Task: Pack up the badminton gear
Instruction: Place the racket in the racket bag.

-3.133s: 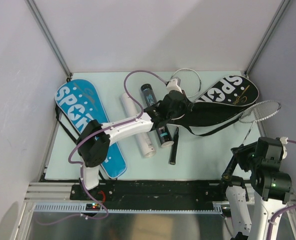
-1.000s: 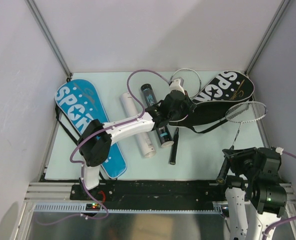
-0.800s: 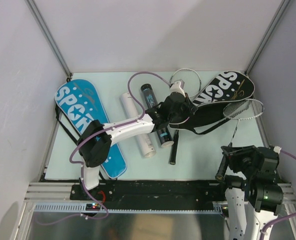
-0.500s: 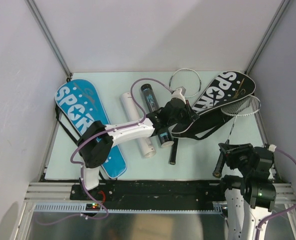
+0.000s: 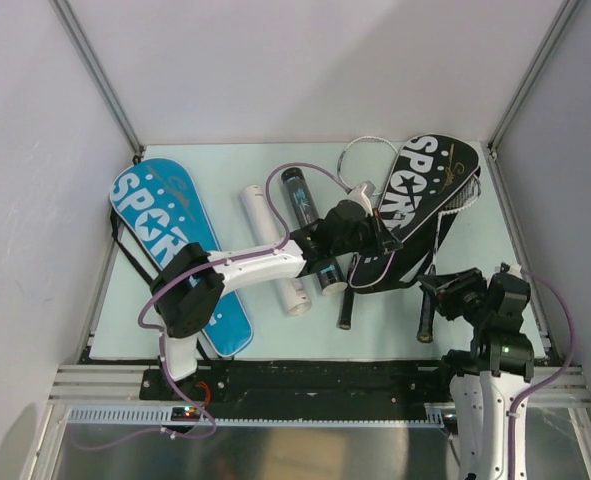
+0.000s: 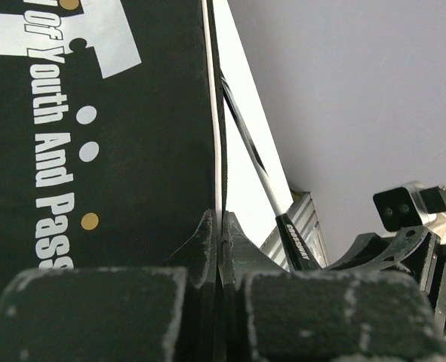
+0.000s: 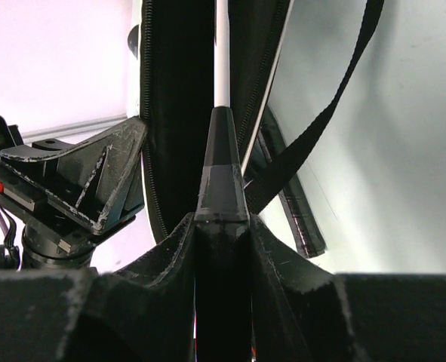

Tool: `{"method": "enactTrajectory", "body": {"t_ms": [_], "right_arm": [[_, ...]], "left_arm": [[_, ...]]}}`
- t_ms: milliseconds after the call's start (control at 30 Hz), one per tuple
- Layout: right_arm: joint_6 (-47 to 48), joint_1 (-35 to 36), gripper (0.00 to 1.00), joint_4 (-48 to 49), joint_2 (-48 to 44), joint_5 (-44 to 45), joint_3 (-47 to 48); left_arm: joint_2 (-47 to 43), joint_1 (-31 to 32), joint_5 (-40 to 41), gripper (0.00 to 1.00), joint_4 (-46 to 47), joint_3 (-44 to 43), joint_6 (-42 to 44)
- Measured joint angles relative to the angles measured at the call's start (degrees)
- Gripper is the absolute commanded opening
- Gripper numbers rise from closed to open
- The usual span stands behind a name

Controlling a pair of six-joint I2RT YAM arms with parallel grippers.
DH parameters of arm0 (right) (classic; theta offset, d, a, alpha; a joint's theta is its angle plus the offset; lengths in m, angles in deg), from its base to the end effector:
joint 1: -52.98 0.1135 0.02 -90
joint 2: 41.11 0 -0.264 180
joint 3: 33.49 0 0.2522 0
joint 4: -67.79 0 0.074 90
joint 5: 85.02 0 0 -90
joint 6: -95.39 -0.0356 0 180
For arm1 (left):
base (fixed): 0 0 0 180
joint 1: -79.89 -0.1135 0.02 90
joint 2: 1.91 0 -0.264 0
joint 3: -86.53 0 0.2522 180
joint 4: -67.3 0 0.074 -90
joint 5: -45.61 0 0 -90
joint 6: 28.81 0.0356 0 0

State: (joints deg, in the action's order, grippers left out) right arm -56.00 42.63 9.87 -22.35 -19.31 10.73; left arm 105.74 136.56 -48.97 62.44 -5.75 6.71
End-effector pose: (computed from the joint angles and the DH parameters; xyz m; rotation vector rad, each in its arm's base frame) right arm 0.0888 -0.0013 0.2497 1.0906 1.9570 0.9584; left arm 0.2427 -0.3742 0.2604 0.1024 2.1785 -1.3031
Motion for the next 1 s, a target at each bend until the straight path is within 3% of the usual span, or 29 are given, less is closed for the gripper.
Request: {"method": "enactTrajectory", "body": {"t_ms": [367, 633, 1000], "right_arm": [[-0.1, 0.3, 0.0, 13.8, 8.3, -7.7, -6.0], [-0.3, 1.2, 0.0, 23.7, 11.3, -6.6, -9.5], [1.0, -0.5, 0.0, 40.3, 28.0, -6.2, -10.4]], "left_arm": [[0.0, 0.0, -3.7, 0.0, 0.0, 0.0, 1.9], [0.0, 0.0, -6.0, 0.0, 0.0, 0.1, 3.7], [-0.7, 0.0, -8.0, 0.0, 0.6, 2.8, 4.5]]}}
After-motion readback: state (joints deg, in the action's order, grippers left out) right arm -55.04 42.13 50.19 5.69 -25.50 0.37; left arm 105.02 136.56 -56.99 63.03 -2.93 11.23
